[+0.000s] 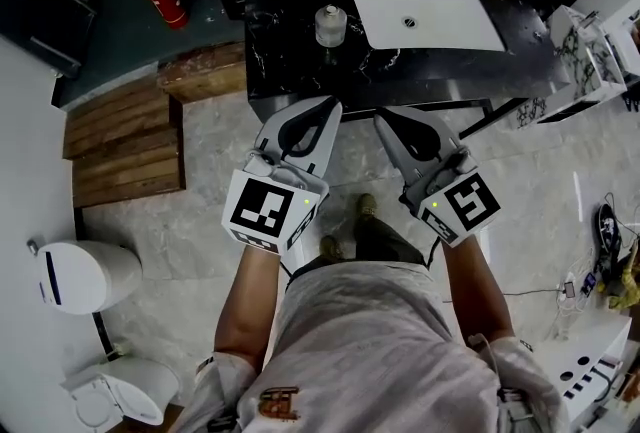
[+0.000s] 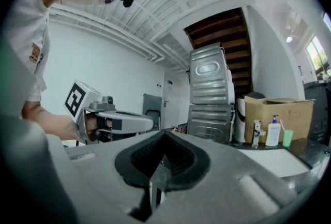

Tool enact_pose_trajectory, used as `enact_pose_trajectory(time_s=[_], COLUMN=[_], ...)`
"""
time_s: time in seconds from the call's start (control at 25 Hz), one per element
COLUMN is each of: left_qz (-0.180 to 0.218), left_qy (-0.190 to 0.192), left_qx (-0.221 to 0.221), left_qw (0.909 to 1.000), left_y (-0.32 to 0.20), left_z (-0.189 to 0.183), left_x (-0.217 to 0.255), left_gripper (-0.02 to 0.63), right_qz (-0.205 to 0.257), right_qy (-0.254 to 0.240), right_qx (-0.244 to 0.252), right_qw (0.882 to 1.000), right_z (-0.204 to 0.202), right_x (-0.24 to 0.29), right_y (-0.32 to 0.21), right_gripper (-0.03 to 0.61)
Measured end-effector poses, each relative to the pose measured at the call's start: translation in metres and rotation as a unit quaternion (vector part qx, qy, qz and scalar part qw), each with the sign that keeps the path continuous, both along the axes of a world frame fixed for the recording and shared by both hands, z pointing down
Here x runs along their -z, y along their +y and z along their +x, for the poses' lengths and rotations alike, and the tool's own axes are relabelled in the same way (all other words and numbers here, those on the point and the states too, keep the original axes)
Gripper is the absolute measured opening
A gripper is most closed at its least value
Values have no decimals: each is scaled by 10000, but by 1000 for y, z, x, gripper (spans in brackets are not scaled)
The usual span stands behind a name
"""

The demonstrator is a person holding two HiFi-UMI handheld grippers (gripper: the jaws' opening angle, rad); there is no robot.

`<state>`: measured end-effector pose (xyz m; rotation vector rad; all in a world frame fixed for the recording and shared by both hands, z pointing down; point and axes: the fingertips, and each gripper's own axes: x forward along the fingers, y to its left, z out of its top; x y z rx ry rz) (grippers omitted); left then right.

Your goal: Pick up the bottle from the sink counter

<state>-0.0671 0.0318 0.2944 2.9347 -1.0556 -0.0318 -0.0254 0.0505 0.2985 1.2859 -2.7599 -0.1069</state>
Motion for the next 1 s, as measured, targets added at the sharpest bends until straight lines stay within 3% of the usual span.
enact_pose_trajectory(time_s=[0.44, 1.0], left_qz=[-68, -206], left_qy=[-134, -310], left_qx=[179, 738], left_qw=[9997, 9966], left_y=[-63, -167], left_z=[10, 37], left_x=[-12, -26], left_gripper=[2, 5], right_qz=[-46, -128], right_qy=[-113, -196], right_qx=[127, 623], right_qw=[9998, 9978], right_z=[14, 53], right_x=[-12, -18], right_y=[-70, -183], right_gripper=[1, 2])
